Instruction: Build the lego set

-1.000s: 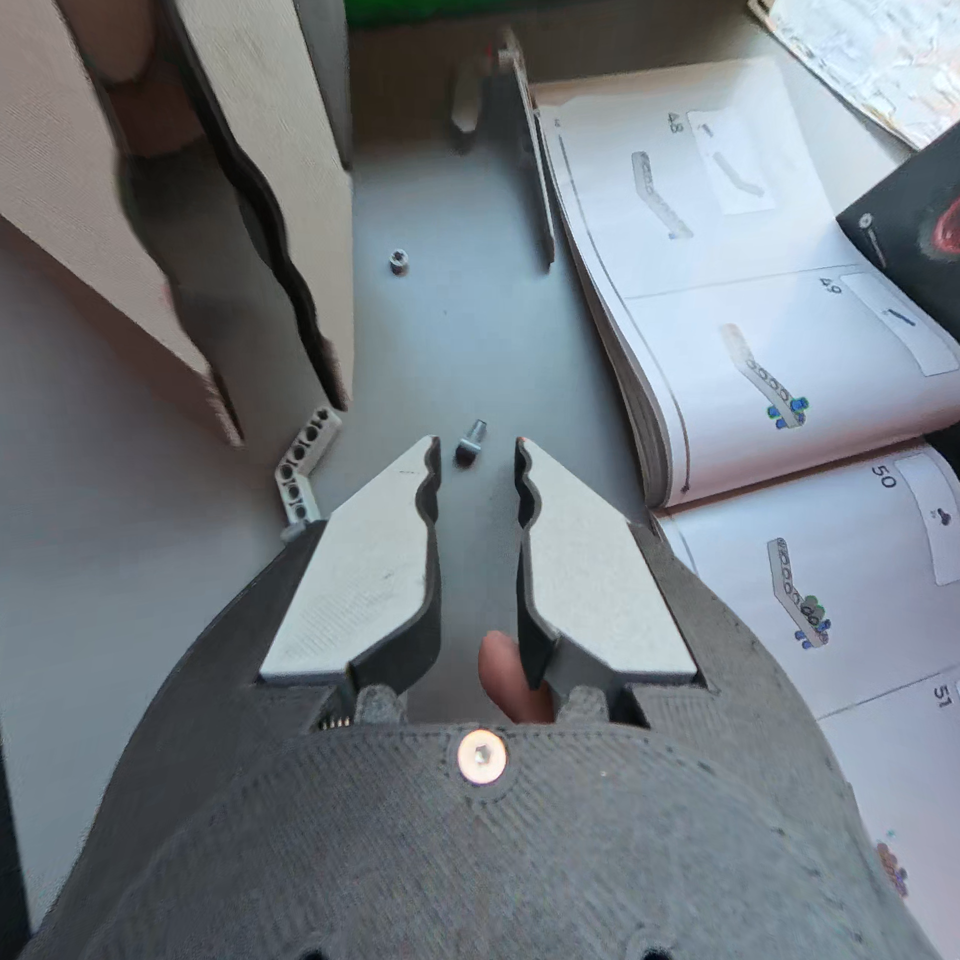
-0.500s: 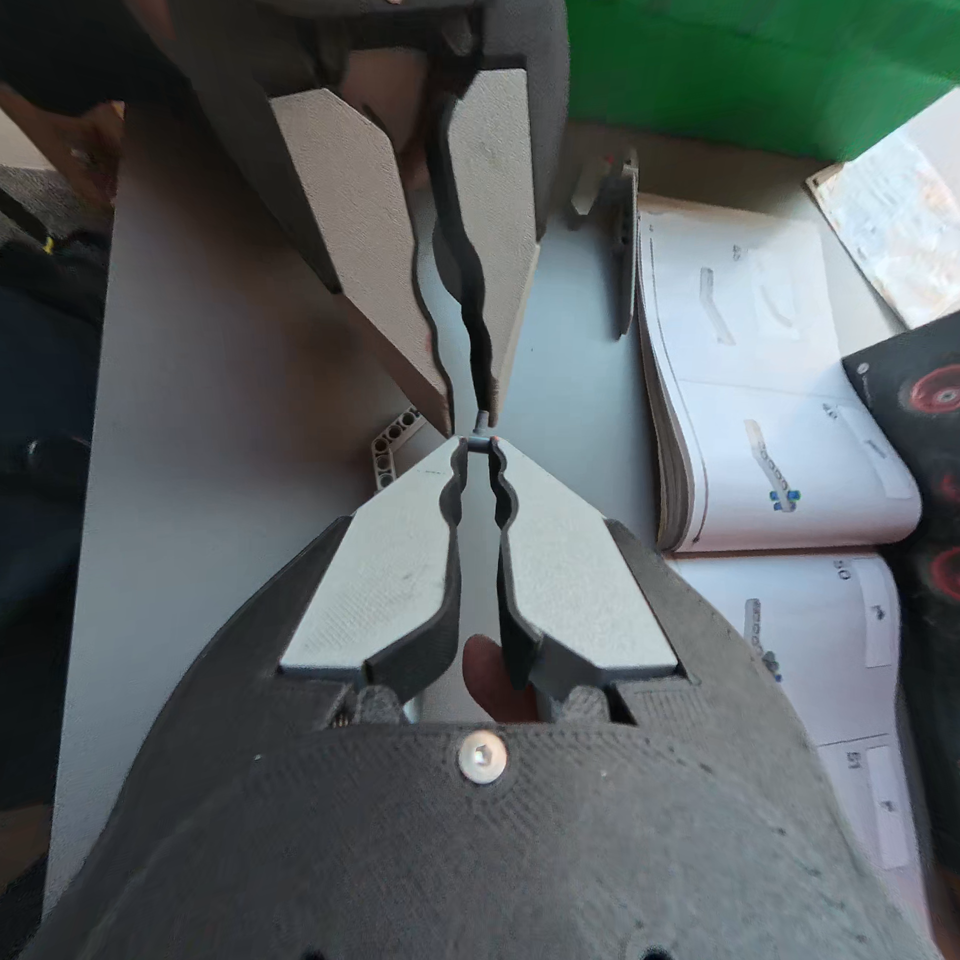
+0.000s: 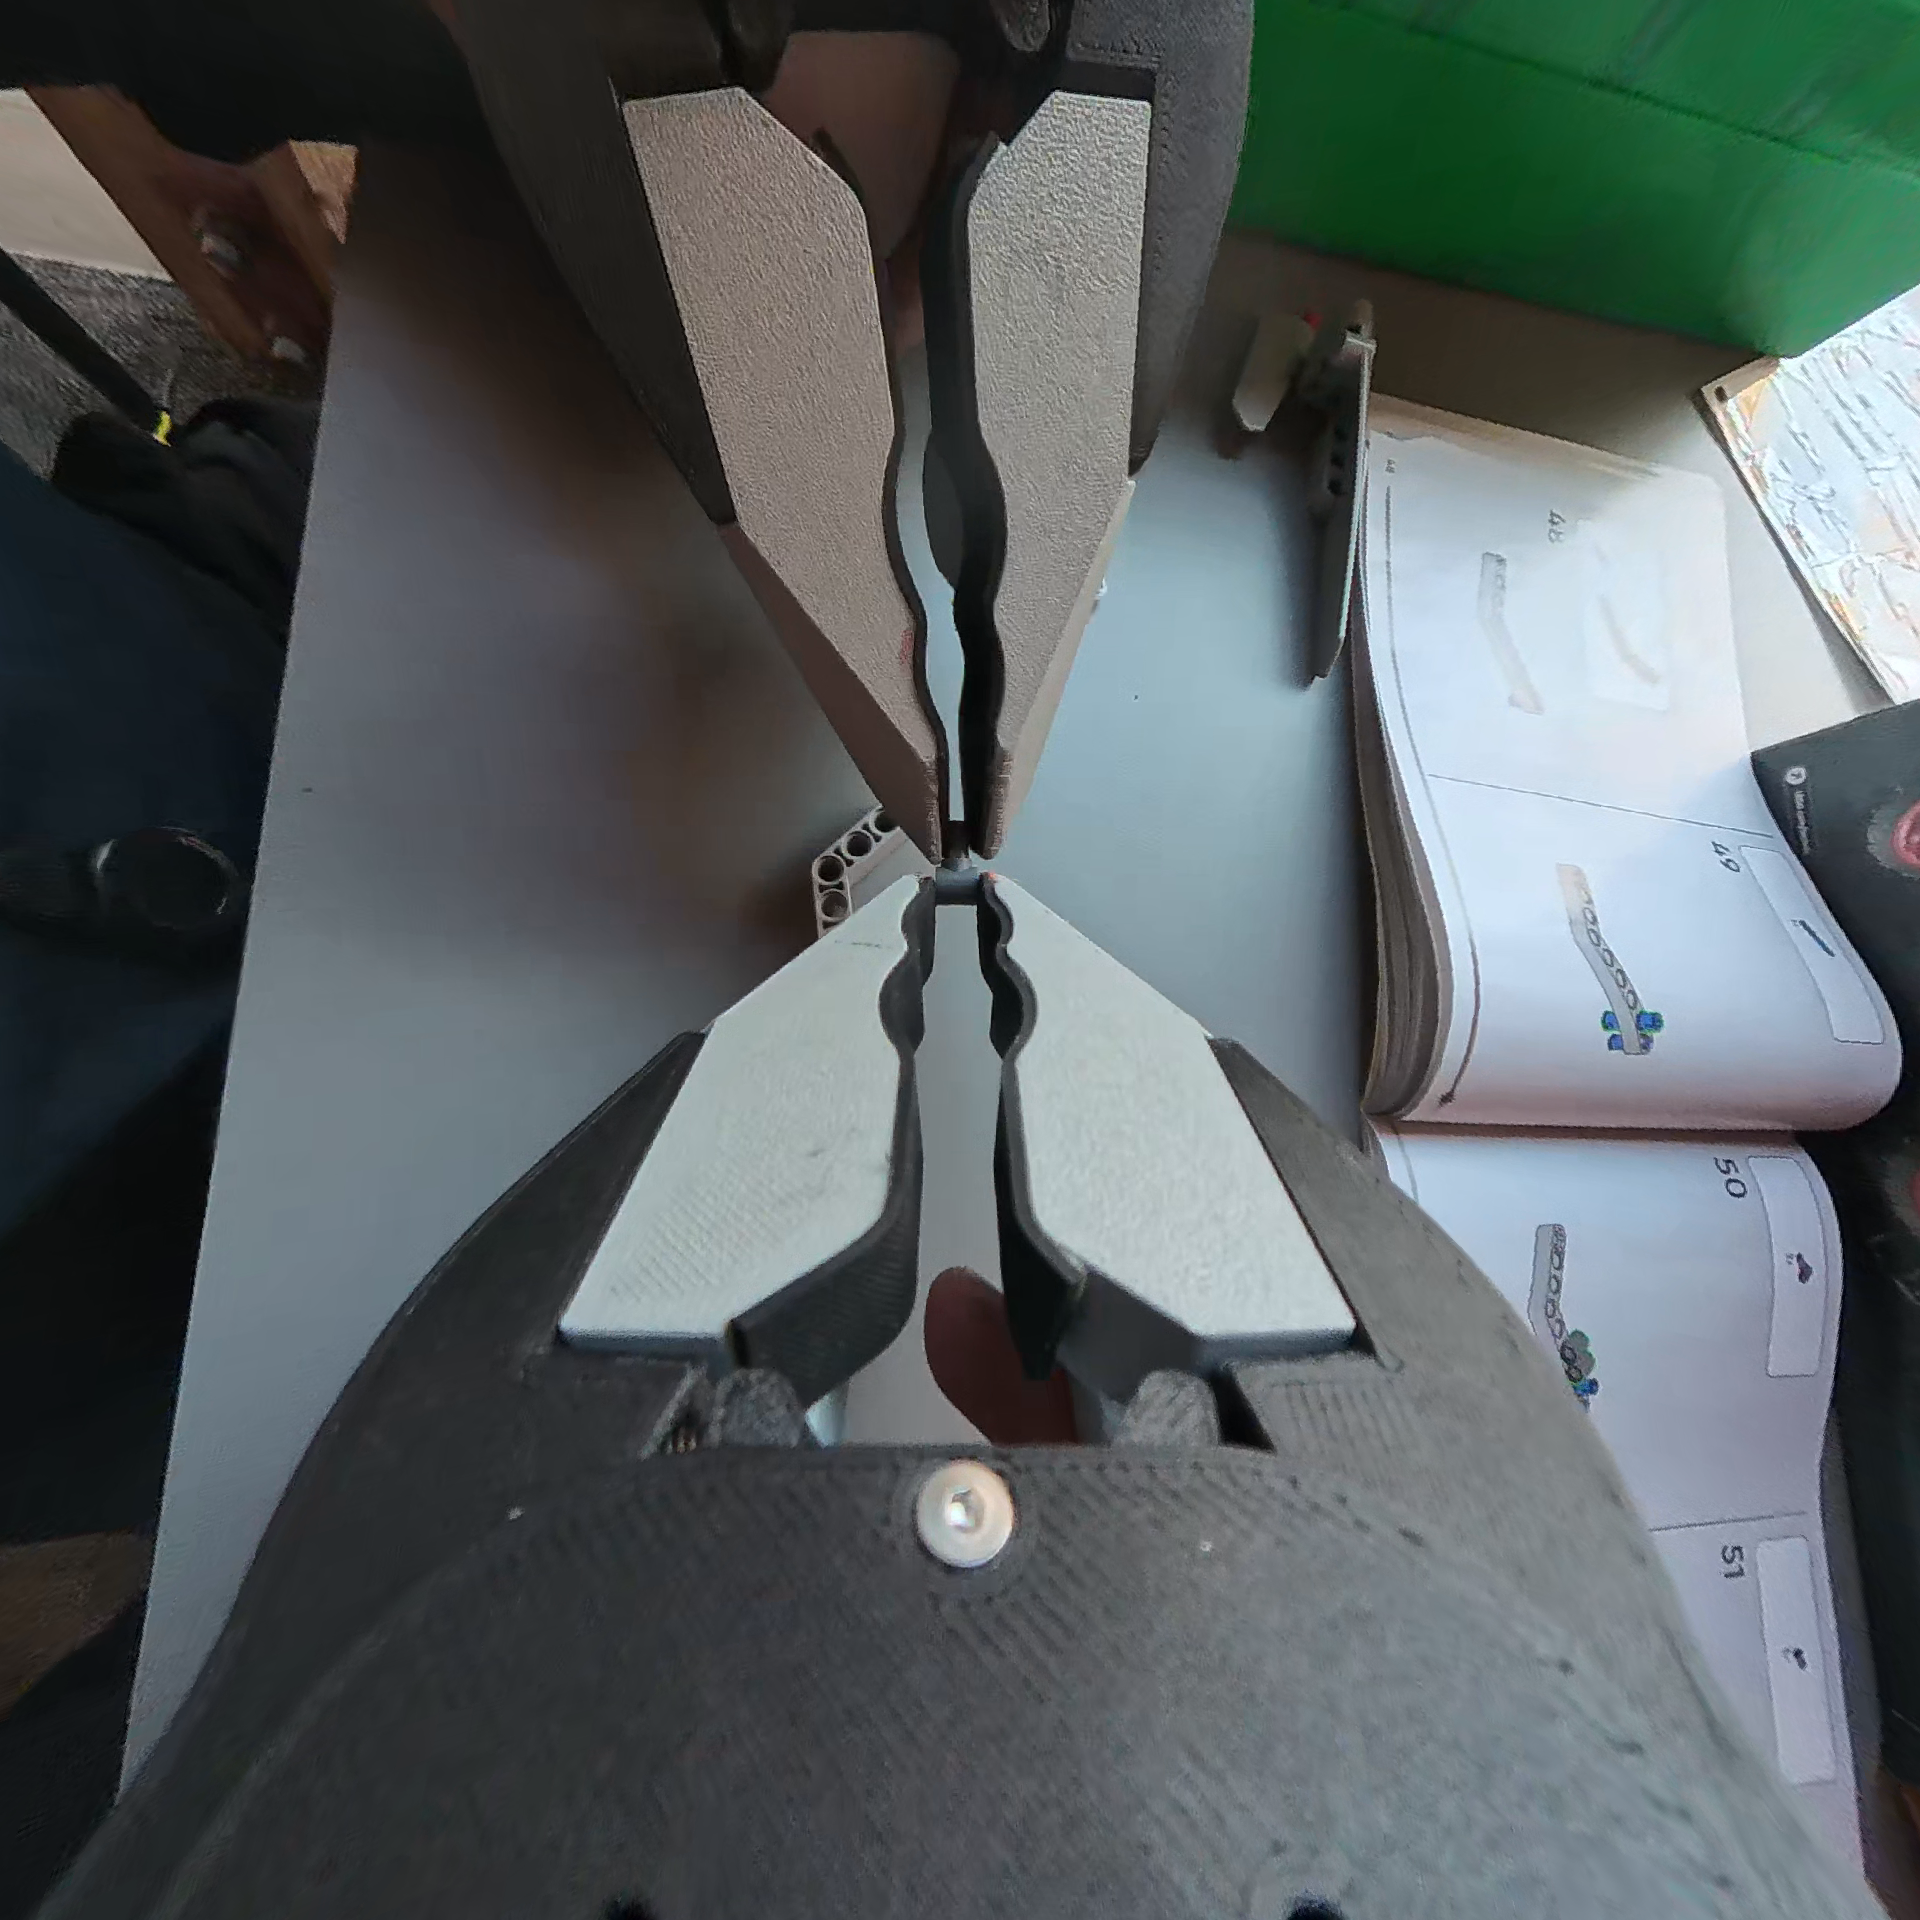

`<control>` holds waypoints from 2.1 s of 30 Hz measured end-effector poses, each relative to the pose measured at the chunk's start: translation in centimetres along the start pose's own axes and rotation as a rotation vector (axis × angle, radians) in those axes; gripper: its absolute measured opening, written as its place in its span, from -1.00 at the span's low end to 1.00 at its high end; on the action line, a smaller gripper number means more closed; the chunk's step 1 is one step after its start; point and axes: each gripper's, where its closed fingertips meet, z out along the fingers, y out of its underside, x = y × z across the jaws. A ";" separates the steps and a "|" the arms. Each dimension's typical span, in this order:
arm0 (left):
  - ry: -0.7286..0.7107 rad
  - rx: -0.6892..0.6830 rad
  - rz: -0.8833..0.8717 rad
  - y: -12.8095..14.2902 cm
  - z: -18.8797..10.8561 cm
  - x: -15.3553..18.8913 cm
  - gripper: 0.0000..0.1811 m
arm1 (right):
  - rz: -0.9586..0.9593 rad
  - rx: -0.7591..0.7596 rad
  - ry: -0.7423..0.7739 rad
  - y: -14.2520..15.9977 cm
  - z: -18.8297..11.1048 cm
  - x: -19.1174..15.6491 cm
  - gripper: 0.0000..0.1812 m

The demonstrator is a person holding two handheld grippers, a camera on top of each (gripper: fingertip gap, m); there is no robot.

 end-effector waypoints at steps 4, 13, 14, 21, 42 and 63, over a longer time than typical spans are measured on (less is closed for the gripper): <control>0.033 0.039 -0.003 -0.4 -0.3 0.4 -0.99 | 0.028 0.051 -0.032 -0.4 -0.5 -0.3 -0.95; 0.021 0.082 -0.020 -0.9 -0.6 0.8 -1.00 | 0.069 0.141 -0.065 -0.9 -1.0 -0.5 -0.94; 0.024 0.098 -0.027 -1.1 -0.8 0.9 -1.00 | 0.074 0.156 -0.070 -1.0 -1.2 -0.5 -0.94; 0.030 0.187 -0.050 -2.1 -1.5 1.4 -1.00 | 0.117 0.246 -0.115 -2.0 -2.3 -0.7 -0.94; 0.013 0.343 -0.038 -3.9 -2.9 1.3 -0.99 | 0.167 0.438 -0.177 -4.0 -4.2 -0.4 -0.94; 0.025 0.501 0.048 -6.1 -4.9 2.6 -0.99 | 0.058 0.527 -0.145 -5.5 -6.0 -1.2 -0.95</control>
